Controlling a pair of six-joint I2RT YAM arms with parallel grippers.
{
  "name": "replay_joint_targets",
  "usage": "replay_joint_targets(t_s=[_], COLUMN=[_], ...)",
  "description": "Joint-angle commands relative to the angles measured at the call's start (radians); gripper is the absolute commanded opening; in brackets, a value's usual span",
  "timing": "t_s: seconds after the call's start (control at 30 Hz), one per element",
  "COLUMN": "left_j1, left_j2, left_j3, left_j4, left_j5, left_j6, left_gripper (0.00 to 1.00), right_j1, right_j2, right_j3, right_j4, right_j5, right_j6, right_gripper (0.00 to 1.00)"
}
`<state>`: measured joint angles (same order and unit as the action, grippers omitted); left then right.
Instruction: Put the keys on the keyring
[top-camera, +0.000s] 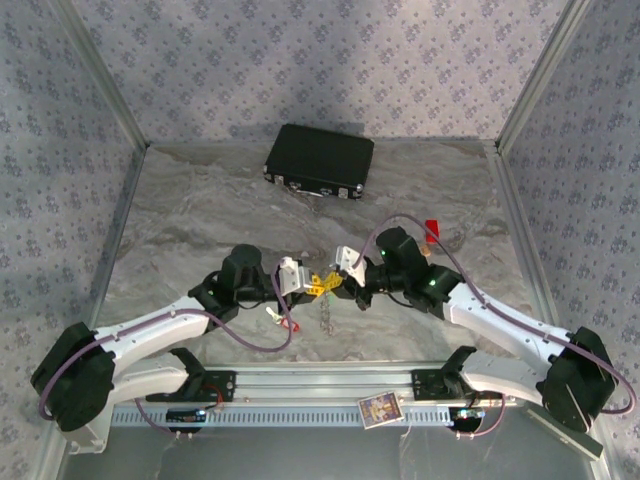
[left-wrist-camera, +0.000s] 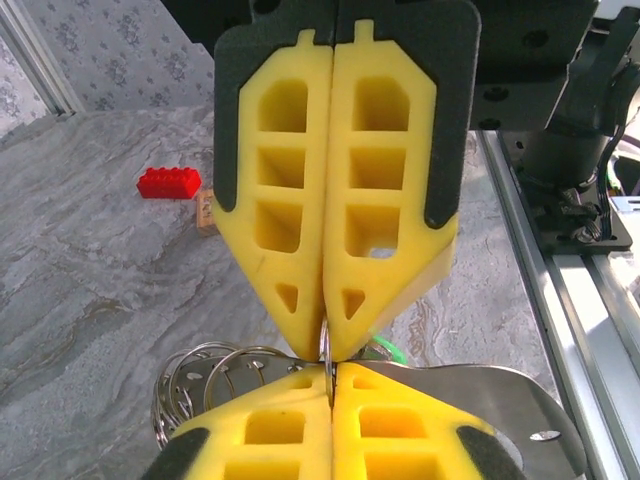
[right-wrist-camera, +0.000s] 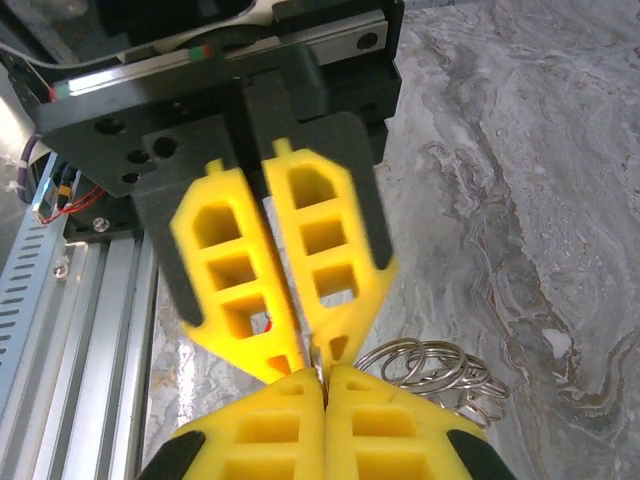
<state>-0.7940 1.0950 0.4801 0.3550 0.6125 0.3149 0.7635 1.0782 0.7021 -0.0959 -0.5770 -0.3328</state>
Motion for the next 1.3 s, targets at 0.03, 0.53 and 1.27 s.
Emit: replay_joint_targets(t_s=[0.03,0.53,1.27], left_j1=[-0.005,-0.007,-0.006], left_j2=[-0.022,-0.008,-0.021], left_j3=[0.049,0.121,0.002], left_j4=[-0.077,-0.220,0.023], left_j5=[-0.010,0.002,0.036], left_j6=[0.046,0.107,0.009], left_gripper=[0.27,0.21,0.00], right_j1=[0.000,0.077,-0.010], right_j2=[0.001,0.095,-0.088], right_j3=[0.057,0.249,-0.038], right_j4=[-0.102,-0.381,-0.040], right_j5=[0.007,0.130,0.054], right_j6=[-0.056,-0.258,0.054], right_gripper=[0.00,0.00,0.33])
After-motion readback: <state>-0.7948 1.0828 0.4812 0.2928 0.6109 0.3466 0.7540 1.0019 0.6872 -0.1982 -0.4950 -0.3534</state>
